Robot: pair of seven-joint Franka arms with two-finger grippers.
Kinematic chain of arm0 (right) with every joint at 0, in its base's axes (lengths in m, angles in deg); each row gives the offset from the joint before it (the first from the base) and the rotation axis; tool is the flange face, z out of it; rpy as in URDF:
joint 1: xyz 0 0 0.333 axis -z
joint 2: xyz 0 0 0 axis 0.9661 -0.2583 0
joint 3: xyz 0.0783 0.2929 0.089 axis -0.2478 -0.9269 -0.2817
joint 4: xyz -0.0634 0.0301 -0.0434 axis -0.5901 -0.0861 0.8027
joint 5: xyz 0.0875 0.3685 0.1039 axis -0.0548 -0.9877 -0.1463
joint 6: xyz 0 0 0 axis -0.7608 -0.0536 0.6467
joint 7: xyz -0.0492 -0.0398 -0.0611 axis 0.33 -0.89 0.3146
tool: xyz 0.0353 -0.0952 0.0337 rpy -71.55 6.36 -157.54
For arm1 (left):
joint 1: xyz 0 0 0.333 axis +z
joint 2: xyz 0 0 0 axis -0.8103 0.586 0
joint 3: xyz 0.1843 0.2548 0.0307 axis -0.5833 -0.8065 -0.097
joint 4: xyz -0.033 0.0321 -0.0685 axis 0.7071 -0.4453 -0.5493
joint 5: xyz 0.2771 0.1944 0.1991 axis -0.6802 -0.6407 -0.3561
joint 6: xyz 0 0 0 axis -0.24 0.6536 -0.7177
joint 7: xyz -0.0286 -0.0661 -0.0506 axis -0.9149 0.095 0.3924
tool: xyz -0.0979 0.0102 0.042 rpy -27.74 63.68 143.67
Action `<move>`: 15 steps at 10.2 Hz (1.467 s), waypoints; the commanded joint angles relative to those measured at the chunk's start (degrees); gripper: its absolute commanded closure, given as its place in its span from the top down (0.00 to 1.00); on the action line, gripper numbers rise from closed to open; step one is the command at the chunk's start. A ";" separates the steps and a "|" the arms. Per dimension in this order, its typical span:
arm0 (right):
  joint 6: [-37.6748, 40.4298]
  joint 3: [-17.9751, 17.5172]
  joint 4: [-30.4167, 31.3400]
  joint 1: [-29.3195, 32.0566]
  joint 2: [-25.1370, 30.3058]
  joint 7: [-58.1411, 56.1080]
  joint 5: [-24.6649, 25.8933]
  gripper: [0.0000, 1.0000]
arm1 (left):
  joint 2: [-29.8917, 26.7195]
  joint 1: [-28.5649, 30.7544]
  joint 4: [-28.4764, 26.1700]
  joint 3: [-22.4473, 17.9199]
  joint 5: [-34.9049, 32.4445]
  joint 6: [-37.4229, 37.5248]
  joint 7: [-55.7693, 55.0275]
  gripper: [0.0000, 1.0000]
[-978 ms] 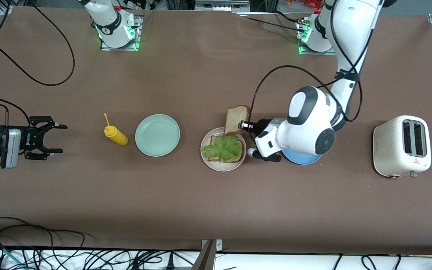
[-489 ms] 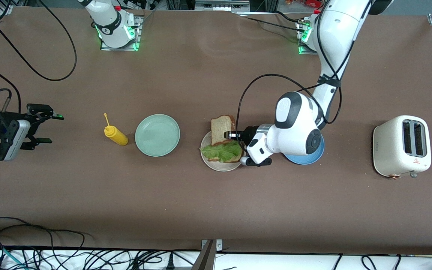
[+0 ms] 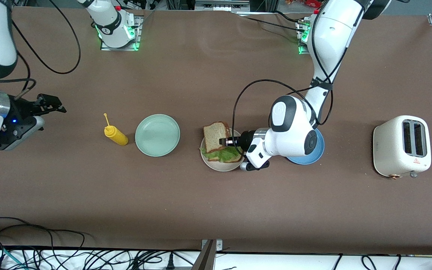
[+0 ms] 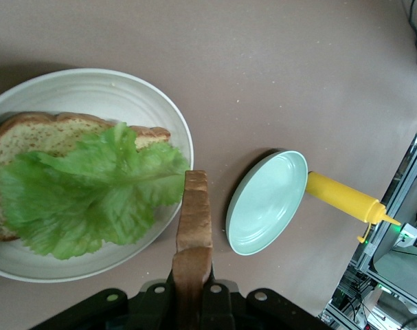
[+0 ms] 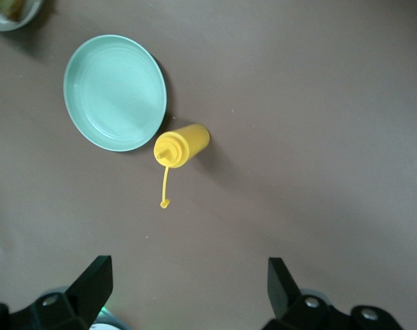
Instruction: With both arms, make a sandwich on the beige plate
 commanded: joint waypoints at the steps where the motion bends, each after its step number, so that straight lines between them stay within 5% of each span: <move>1: -5.66 0.72 10.28 -1.35 7.75 12.04 2.72 1.00 | 1.72 -0.46 1.80 -0.61 1.91 -0.11 0.18 0.00; 5: -7.79 3.26 17.08 -2.32 16.91 26.60 4.57 1.00 | 3.30 -0.03 1.80 -0.87 1.47 -0.19 3.06 0.00; 7: -9.46 8.53 17.00 -6.01 17.01 26.69 4.05 1.00 | 3.92 0.59 1.71 -1.13 1.47 -0.19 4.67 0.00; 13: -9.82 7.07 17.53 -4.80 17.71 34.21 1.59 1.00 | 5.67 0.59 1.71 -1.31 1.47 -5.99 7.66 0.01; 15: -10.95 5.82 17.35 -2.43 17.53 33.46 2.03 1.00 | 5.68 0.42 1.54 -1.31 1.38 -5.99 7.66 0.10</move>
